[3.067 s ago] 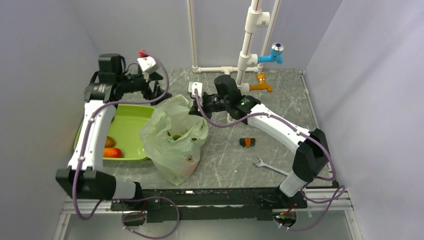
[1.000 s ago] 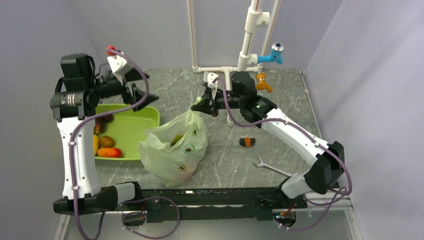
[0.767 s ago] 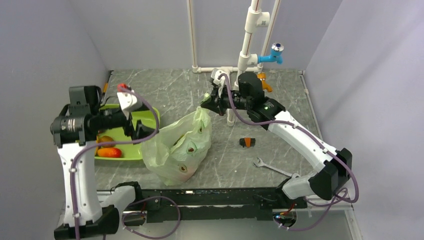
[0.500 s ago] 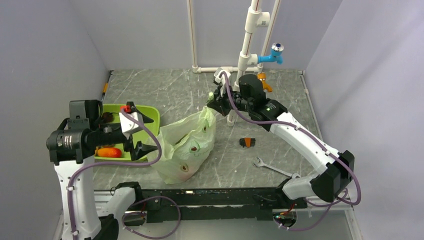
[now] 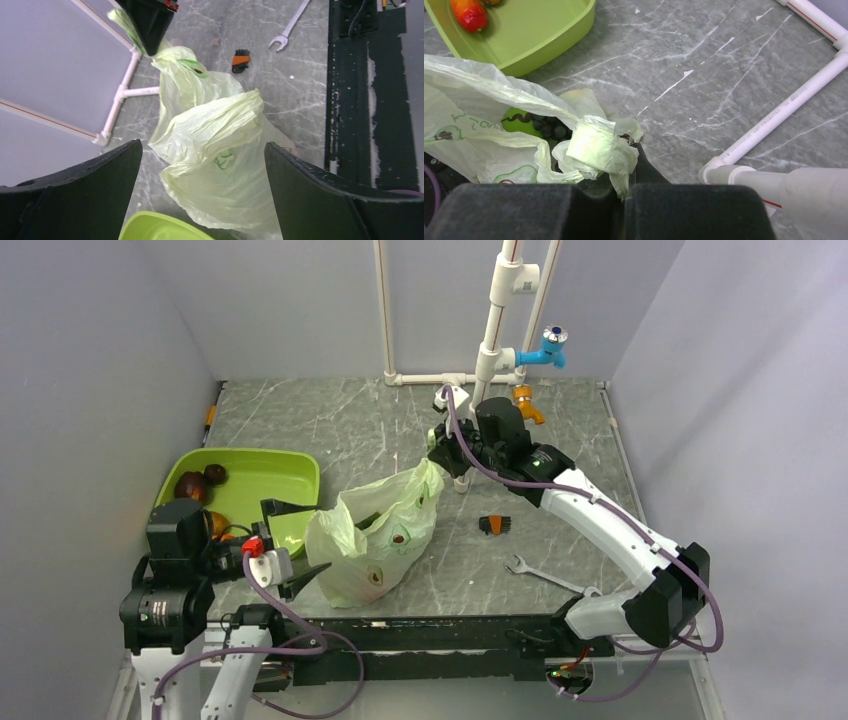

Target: Place the fake fruits into the plastic bag and tie a complex knot

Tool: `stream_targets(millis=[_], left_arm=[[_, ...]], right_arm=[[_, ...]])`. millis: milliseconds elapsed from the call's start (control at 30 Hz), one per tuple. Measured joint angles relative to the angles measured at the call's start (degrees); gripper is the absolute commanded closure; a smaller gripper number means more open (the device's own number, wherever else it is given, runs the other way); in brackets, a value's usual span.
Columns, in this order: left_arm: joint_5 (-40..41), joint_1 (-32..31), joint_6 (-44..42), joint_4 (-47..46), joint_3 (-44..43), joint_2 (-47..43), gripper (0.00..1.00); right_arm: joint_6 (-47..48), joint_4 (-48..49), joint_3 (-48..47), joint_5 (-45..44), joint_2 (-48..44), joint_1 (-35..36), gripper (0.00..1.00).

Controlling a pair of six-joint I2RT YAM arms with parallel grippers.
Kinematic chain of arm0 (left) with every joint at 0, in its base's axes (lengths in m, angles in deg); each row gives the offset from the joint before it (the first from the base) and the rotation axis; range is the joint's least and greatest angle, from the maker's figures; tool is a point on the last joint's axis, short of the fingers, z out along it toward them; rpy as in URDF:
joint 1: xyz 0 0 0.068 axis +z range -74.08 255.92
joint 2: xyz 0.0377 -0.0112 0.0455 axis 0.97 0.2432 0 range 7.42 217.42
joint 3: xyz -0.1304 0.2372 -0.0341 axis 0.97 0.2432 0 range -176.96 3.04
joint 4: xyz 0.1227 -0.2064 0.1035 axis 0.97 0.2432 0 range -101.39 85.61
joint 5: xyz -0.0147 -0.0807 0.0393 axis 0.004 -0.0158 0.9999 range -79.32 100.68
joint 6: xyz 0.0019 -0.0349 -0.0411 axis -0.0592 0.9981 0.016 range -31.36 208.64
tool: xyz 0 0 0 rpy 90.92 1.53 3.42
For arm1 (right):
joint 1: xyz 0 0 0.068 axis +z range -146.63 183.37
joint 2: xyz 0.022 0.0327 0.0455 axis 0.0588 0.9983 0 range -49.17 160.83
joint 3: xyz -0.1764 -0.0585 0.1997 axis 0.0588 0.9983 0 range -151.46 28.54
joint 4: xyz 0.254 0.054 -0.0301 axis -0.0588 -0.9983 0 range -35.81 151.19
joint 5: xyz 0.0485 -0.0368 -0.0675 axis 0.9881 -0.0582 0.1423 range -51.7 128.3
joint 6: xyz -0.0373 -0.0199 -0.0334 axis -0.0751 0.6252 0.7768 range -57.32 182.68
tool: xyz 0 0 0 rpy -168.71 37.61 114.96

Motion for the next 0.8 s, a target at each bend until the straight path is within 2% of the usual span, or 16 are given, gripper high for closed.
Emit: stream_targets(millis=[167, 367, 467, 700, 767, 800], left_arm=[[-0.44, -3.67, -1.99, -4.07, 0.13, 2.4, 0.01], [2.8, -18.16, -1.55, -8.55, 2.47, 4.35, 0.01], [6.84, -25.22, 1.99, -14.69, 4.15, 4.85, 0.01], [17.79, -37.46, 8.37, -27.82, 9.73, 6.36, 0.01], [20.76, -41.11, 8.5, -29.49, 11.87, 6.36, 0.1], [21.94, -42.38, 8.44, -30.14, 12.7, 6.45, 0.2]], right_arm=[[-0.83, 0.04, 0.0, -0.2, 1.51, 0.13, 1.0], [-1.03, 0.17, 0.0, -0.59, 4.39, 0.28, 1.0], [-1.05, 0.17, 0.0, -0.61, 5.29, 0.28, 1.0], [-1.03, 0.37, -0.11, -1.01, 5.55, 0.39, 1.0], [-1.01, 0.46, -0.11, -1.01, 5.55, 0.39, 1.0], [-0.98, 0.55, -0.11, -1.01, 5.55, 0.39, 1.0]])
